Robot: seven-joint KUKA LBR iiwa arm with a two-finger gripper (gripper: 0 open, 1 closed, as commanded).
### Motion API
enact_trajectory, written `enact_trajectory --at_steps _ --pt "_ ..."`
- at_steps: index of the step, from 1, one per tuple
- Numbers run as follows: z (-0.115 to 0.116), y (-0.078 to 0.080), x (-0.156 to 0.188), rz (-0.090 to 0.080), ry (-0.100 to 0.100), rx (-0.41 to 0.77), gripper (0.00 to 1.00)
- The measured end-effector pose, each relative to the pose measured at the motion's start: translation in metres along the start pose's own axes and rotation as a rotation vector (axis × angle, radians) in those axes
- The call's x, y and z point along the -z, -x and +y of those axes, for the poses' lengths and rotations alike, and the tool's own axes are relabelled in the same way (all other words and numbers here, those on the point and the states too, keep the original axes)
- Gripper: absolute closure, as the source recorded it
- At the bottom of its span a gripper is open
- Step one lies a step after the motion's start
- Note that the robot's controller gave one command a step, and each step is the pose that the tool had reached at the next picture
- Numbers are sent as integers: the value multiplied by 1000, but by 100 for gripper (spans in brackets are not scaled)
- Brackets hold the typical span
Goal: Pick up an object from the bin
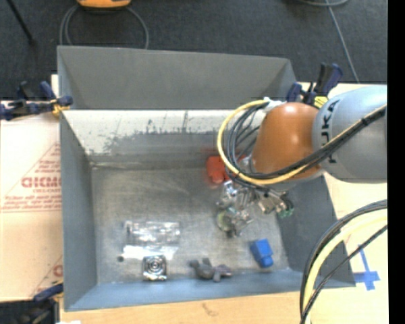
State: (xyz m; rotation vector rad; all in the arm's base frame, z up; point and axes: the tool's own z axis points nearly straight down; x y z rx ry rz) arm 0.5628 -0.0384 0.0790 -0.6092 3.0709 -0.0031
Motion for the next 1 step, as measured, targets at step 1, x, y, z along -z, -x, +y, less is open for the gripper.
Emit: enact_trajectory --at_steps 1 --pt "-25 -56 189 2 -2 188 100"
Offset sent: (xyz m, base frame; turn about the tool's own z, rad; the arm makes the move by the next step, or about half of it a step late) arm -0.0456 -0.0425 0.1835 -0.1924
